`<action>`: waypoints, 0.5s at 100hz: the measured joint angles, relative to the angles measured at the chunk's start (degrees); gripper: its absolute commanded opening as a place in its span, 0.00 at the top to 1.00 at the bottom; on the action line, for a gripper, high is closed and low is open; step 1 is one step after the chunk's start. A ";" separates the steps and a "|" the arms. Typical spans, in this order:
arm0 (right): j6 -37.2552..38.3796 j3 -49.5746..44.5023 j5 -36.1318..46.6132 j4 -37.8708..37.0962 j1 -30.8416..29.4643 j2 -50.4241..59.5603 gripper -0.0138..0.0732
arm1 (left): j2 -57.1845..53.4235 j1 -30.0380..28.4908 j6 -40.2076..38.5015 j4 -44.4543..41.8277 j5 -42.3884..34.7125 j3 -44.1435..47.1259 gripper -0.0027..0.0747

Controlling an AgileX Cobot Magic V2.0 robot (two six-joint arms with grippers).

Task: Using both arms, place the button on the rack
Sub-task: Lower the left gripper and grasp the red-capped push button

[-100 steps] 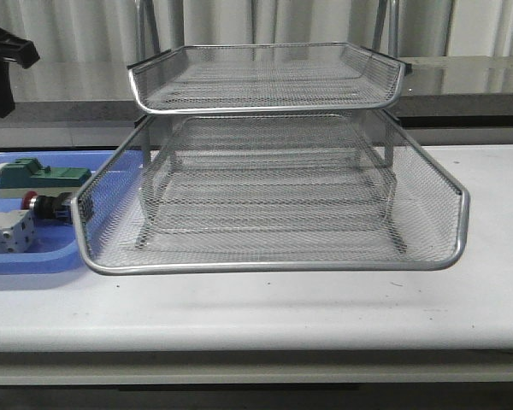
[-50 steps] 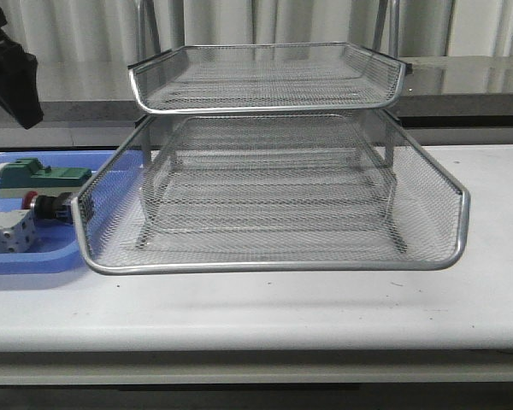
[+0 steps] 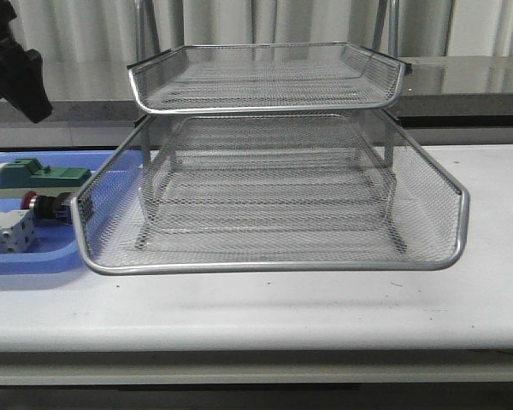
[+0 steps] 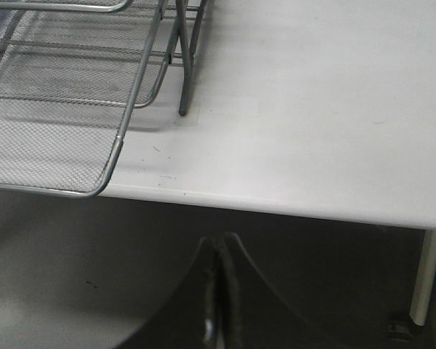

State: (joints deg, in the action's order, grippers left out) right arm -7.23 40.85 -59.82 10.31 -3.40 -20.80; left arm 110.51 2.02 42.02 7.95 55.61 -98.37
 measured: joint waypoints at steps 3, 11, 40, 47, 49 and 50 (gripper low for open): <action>0.00 0.00 0.00 0.00 0.00 0.00 0.92 | 0.00 0.00 1.86 0.10 0.00 0.00 0.17; 0.00 0.00 0.00 0.00 0.00 0.00 0.92 | 0.00 0.00 5.97 0.85 0.49 0.00 0.17; 0.00 0.00 0.00 0.00 0.00 0.00 0.92 | 1.18 0.00 11.02 2.25 0.84 -0.14 0.17; 0.00 0.00 0.00 0.00 0.00 0.00 0.92 | 2.64 0.00 11.02 2.25 0.84 -0.13 0.17; 0.00 0.00 0.00 0.00 0.00 0.00 0.92 | 3.00 0.00 11.02 2.25 0.84 -0.13 0.17; 0.00 0.00 0.00 0.00 0.00 0.00 0.92 | 3.32 0.00 11.02 2.35 0.84 -0.13 0.17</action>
State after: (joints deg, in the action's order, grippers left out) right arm -7.23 40.85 -59.82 10.31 -3.40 -20.80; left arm 113.83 2.02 53.04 10.30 56.45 -98.50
